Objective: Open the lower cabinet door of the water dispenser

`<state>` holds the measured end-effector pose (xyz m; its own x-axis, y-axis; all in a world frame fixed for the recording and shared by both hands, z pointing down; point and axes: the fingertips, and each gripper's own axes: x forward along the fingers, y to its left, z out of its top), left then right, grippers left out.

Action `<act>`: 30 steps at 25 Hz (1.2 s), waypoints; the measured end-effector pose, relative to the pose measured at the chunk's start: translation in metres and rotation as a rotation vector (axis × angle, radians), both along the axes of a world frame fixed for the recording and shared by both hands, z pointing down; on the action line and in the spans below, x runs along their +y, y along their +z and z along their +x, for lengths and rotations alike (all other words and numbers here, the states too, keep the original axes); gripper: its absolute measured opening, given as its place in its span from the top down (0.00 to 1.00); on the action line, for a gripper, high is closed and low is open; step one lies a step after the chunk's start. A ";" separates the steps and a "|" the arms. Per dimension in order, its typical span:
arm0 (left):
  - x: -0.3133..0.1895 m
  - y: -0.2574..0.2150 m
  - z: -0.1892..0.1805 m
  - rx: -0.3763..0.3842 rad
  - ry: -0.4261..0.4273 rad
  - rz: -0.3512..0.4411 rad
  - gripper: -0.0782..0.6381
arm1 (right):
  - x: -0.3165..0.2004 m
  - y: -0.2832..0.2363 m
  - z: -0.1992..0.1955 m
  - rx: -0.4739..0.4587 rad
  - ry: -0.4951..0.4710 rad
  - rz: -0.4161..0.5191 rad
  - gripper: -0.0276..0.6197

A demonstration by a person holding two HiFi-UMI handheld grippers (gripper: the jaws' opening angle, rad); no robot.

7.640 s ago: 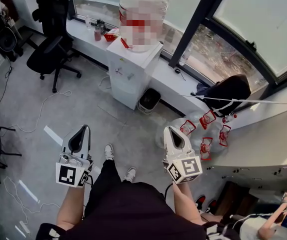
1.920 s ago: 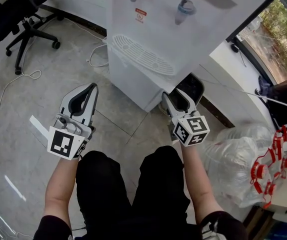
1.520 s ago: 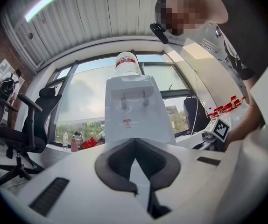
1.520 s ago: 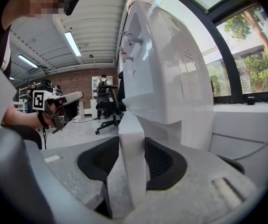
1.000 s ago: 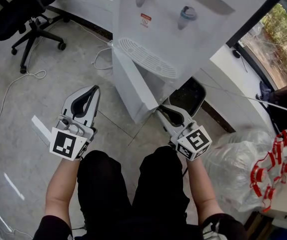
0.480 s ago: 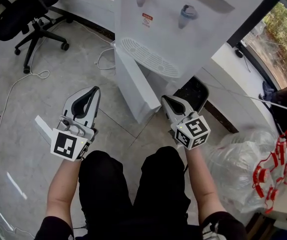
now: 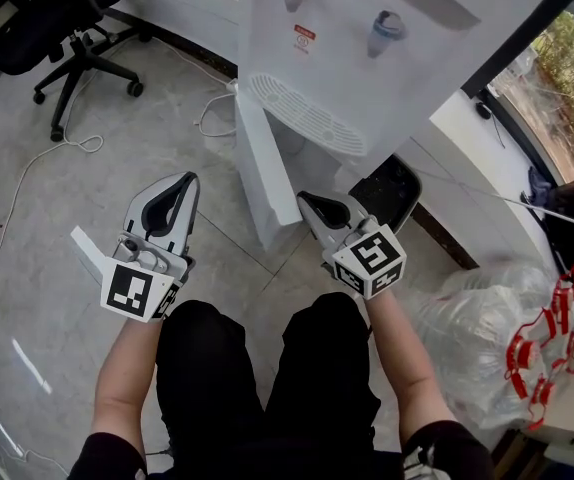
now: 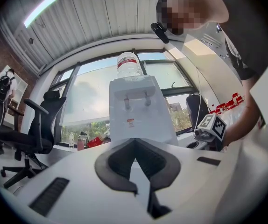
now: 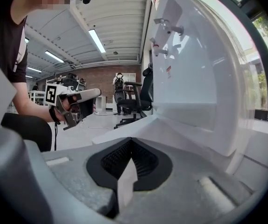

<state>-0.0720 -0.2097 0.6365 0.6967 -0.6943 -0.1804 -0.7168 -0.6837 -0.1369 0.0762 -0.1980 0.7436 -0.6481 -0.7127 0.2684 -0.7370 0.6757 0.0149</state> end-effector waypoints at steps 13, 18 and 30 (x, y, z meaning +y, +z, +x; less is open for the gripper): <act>-0.006 -0.004 -0.020 0.008 -0.044 0.010 0.88 | 0.002 0.002 -0.063 0.029 -0.153 0.010 0.95; -0.009 -0.005 -0.031 0.011 -0.068 0.013 0.88 | -0.001 0.002 -0.090 0.042 -0.213 0.022 0.95; -0.015 -0.001 -0.073 0.007 -0.158 0.011 0.88 | -0.018 0.001 -0.149 0.018 -0.277 0.041 0.95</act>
